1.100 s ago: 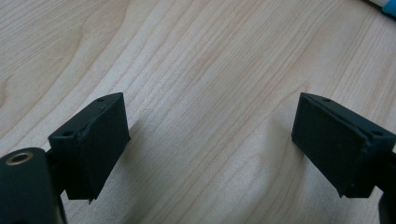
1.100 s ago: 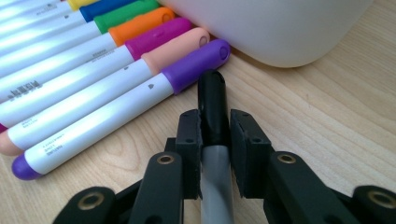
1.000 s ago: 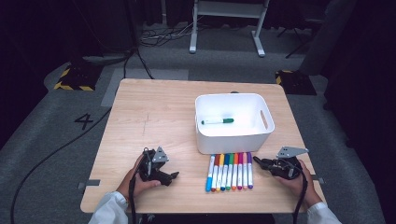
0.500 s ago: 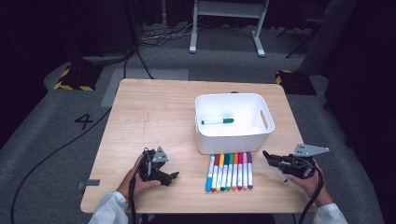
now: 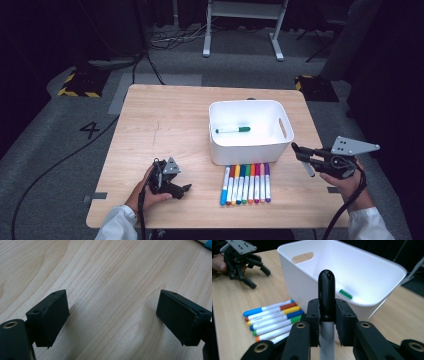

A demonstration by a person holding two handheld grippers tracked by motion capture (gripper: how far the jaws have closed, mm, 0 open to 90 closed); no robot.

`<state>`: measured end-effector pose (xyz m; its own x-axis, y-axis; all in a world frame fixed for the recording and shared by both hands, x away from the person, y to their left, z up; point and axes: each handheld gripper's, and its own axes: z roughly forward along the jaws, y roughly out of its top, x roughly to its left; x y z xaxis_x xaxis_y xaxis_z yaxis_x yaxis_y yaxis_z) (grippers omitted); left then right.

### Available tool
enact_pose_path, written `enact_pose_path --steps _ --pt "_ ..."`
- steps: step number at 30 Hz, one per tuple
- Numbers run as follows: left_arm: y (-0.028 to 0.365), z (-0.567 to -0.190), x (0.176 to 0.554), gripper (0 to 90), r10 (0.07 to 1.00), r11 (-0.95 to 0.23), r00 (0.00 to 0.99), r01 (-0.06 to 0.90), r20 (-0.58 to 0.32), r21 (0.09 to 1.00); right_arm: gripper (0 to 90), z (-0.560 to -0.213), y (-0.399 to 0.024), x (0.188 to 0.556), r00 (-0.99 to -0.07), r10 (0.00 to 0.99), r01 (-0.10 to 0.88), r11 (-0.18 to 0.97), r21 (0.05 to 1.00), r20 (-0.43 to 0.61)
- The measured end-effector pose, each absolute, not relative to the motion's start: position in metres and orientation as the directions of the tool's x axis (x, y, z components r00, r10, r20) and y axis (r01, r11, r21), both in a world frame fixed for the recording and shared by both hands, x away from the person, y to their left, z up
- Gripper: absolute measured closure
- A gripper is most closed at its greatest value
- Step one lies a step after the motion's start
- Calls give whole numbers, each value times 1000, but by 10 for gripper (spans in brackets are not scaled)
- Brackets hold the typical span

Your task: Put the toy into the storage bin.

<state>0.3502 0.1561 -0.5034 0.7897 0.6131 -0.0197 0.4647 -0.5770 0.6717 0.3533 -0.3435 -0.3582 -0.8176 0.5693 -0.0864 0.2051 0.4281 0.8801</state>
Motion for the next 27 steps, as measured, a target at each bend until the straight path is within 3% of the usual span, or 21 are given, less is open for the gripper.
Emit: enact_pose_path --steps 15,20,27 --pt "156 -503 351 109 610 -579 792 462 -19 672 749 -280 -291 409 -832 517 91 484 871 -200" --pt "156 -503 351 109 609 -580 793 462 -19 671 749 -279 -273 430 -835 511 98 503 859 -204" --pt "156 -503 351 109 610 -579 792 462 -19 672 749 -303 -245 462 -854 481 142 581 801 -198"
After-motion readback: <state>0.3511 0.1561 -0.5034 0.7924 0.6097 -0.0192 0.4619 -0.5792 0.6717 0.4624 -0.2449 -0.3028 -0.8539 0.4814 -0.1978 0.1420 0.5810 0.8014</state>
